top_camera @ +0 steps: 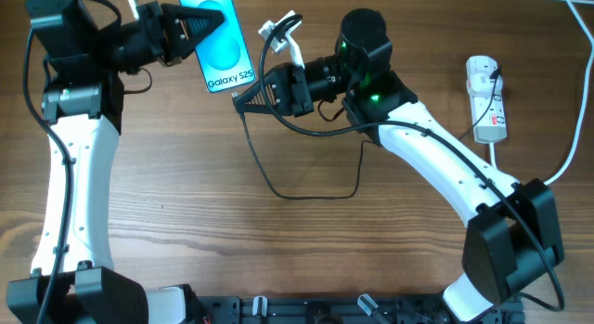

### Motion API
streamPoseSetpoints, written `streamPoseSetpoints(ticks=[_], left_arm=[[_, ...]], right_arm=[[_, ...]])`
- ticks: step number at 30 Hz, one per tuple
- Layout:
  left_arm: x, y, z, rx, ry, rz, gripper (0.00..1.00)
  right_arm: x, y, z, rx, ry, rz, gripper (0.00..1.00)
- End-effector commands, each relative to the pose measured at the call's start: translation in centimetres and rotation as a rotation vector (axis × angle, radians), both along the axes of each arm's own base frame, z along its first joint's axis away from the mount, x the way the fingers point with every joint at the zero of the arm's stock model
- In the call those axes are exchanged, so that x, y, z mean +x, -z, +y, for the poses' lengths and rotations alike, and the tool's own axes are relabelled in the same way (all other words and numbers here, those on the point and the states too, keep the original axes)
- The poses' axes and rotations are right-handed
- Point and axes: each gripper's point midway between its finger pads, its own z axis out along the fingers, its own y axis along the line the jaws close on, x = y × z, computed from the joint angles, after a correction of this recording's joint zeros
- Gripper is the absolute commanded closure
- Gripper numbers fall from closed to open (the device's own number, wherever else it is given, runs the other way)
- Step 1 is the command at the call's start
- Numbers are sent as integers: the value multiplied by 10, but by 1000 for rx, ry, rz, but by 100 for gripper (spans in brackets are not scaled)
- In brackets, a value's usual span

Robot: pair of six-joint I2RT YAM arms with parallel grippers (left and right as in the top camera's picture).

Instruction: Plug charger to phone and switch on socket

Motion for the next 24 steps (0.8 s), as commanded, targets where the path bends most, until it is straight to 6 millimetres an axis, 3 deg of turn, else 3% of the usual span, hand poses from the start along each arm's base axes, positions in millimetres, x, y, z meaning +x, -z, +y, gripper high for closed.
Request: streamPoseSetpoints(ticks=[1, 24], left_arm=[[-7, -6, -1, -1, 23, -15, 96], [-12, -6, -7, 10, 62, -55, 96]], right_arm=[[3, -6, 0, 16, 12, -32, 96], [2, -10, -3, 35, 3, -66, 96]])
